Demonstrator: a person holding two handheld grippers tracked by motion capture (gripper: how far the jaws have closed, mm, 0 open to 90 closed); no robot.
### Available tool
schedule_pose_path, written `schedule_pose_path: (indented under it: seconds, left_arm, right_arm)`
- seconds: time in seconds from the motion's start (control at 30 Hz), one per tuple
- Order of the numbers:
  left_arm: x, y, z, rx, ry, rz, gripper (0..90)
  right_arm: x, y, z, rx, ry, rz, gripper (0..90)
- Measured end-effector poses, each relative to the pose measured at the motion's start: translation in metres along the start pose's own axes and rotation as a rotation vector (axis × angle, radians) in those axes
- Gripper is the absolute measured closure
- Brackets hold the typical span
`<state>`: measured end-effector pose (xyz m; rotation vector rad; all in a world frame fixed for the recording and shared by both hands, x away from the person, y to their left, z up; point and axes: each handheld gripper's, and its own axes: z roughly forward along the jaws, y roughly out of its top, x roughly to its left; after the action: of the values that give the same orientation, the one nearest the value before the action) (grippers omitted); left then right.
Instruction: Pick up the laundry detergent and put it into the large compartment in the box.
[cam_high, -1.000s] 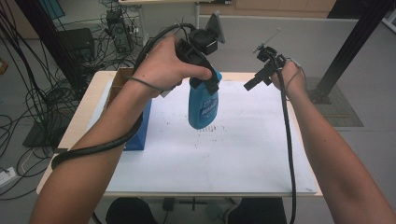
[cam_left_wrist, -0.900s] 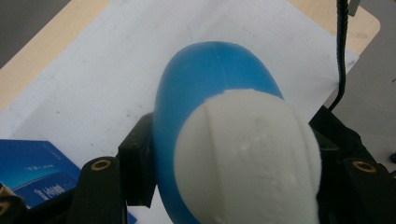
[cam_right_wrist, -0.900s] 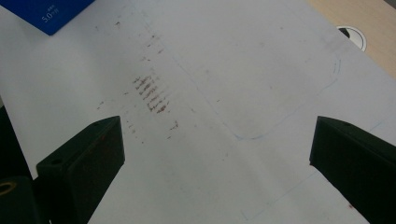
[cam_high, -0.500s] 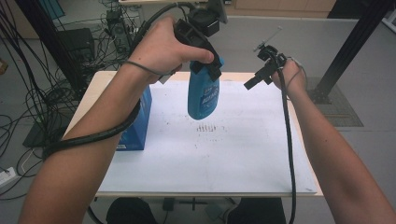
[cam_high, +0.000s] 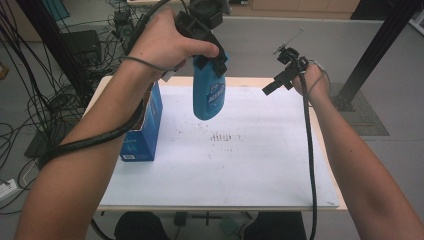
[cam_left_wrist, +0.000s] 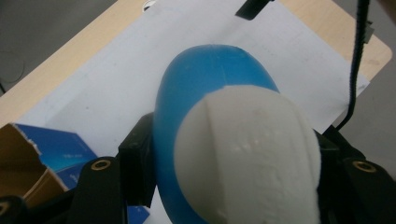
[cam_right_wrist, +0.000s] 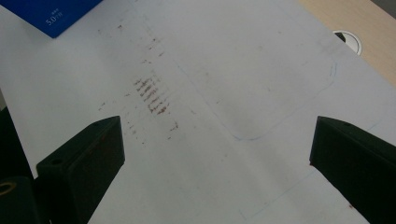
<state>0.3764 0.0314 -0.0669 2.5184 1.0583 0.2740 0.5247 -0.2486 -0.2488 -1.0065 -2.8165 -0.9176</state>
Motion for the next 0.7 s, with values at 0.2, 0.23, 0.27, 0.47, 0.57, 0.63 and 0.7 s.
schedule_pose_path:
  seconds: [0.2,0.23,0.27,0.47,0.57,0.63,0.7]
  left_arm:
    - [0.02,-0.007,-0.009,-0.017,0.029,-0.069,37.3]
    - [0.026,-0.009,-0.012,-0.019,0.037,-0.091,37.3]
    - [0.031,-0.011,-0.014,-0.022,0.044,-0.105,37.4]
    - [0.054,-0.021,-0.023,-0.025,0.068,-0.169,37.3]
    - [0.071,-0.03,-0.026,-0.033,0.082,-0.226,37.4]
    - [0.076,-0.033,-0.027,-0.03,0.088,-0.236,37.4]
    - [0.084,-0.038,-0.028,-0.027,0.104,-0.26,37.3]
  right_arm:
    - [0.0,-0.001,-0.001,0.0,-0.001,0.0,2.9]
    - [0.0,-0.001,-0.001,-0.003,-0.003,-0.001,2.9]
    - [0.001,0.0,-0.002,-0.002,-0.004,-0.002,2.9]
    - [0.002,0.0,-0.002,0.002,-0.007,-0.004,2.9]
    - [0.003,0.001,-0.002,0.004,-0.006,-0.005,2.9]
    - [0.004,0.001,-0.002,0.005,-0.006,-0.006,2.9]
    - [0.004,0.001,-0.002,0.005,-0.009,-0.007,2.9]
